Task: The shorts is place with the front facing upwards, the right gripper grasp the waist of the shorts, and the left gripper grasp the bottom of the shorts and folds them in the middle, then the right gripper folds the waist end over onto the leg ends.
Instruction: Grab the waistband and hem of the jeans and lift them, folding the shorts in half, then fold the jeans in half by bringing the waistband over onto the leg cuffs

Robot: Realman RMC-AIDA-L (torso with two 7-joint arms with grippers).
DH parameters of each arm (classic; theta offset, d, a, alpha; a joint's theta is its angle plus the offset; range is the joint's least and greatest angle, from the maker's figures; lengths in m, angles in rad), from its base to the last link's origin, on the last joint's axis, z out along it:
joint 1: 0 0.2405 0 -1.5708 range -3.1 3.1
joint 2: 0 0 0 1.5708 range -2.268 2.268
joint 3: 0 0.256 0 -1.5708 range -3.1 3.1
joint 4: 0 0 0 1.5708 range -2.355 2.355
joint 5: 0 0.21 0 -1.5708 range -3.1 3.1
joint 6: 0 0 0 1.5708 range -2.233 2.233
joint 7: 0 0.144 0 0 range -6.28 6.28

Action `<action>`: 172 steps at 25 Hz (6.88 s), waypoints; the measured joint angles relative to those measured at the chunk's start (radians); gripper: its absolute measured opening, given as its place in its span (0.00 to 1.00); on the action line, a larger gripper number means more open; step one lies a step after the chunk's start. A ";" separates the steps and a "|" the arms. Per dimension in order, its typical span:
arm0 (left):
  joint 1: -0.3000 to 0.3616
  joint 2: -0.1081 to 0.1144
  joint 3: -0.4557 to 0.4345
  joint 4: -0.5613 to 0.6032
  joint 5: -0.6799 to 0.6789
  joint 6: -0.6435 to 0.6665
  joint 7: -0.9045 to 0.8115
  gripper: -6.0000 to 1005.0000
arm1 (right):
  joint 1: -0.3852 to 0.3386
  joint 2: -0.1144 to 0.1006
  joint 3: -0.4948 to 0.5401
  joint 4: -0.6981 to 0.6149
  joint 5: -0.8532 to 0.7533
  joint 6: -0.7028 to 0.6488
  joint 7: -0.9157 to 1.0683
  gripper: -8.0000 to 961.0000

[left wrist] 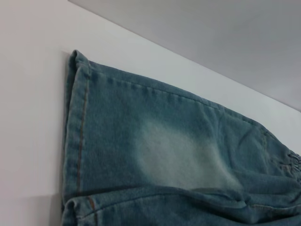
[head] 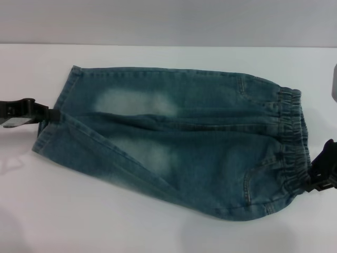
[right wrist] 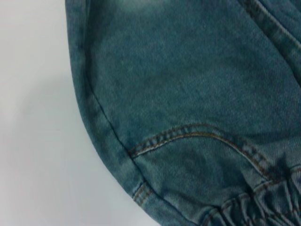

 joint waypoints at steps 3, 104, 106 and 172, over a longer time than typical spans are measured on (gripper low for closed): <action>0.000 0.001 0.000 0.000 -0.005 0.000 0.000 0.14 | -0.002 0.001 0.000 0.004 0.000 0.003 -0.005 0.32; -0.058 -0.198 0.210 -0.165 -0.858 -0.814 1.042 0.21 | -0.226 0.079 0.344 0.557 1.332 0.826 -0.729 0.41; -0.057 -0.197 0.210 -0.174 -0.879 -0.808 1.065 0.25 | -0.229 0.079 0.347 0.558 1.333 0.824 -0.729 0.47; 0.010 -0.193 0.198 -0.231 -1.097 -0.617 1.227 0.71 | -0.146 -0.104 0.183 -0.080 0.308 0.266 0.359 0.52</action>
